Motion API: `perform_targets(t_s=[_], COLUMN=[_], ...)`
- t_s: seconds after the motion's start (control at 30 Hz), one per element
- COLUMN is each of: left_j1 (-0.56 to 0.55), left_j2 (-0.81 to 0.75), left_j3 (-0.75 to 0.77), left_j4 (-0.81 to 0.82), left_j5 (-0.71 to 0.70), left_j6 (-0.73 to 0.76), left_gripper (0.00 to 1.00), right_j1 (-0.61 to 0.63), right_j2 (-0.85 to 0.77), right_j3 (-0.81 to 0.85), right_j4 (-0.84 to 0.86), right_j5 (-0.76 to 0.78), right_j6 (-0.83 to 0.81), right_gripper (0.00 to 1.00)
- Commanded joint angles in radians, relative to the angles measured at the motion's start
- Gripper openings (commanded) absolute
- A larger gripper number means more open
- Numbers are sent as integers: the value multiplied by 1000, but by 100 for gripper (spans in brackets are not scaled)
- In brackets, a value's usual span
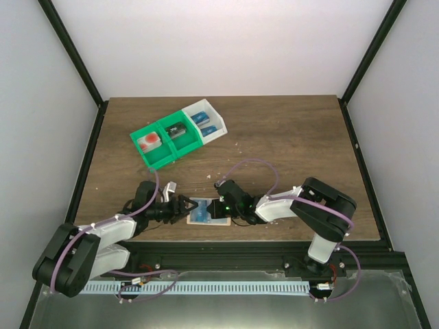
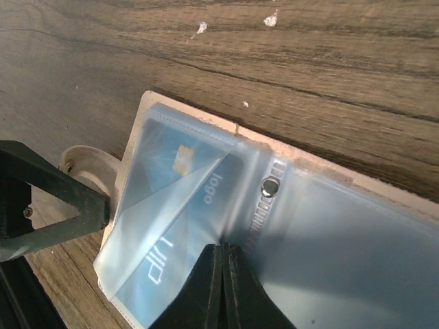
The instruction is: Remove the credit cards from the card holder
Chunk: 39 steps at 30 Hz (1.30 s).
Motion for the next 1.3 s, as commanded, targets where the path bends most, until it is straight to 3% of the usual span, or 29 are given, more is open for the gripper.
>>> perform_targets(t_s=[0.0,0.23,0.57,1.0,1.27], left_j1=[-2,-2,-2,-2,-2], left_j2=[29,44,73,60,89], left_j3=[17,5,-8,12,0], left_j4=[37,66,120,47,93], left_j5=[1,8,30,-15,-3], left_j6=[27,16,-5,47,32], left_gripper=[74,74,64,70,71], right_j1=[9,9,8,9,9], right_j2=[12,13,24,21,22], right_j3=[-21,-24,-31,-38,-42], right_j4=[-68,-58,-38,-31,-27], right_j5=[-11,-18,-29,-27,-28], right_j6=[5,9,12,12,11], right_gripper=[1,1,0,0,0])
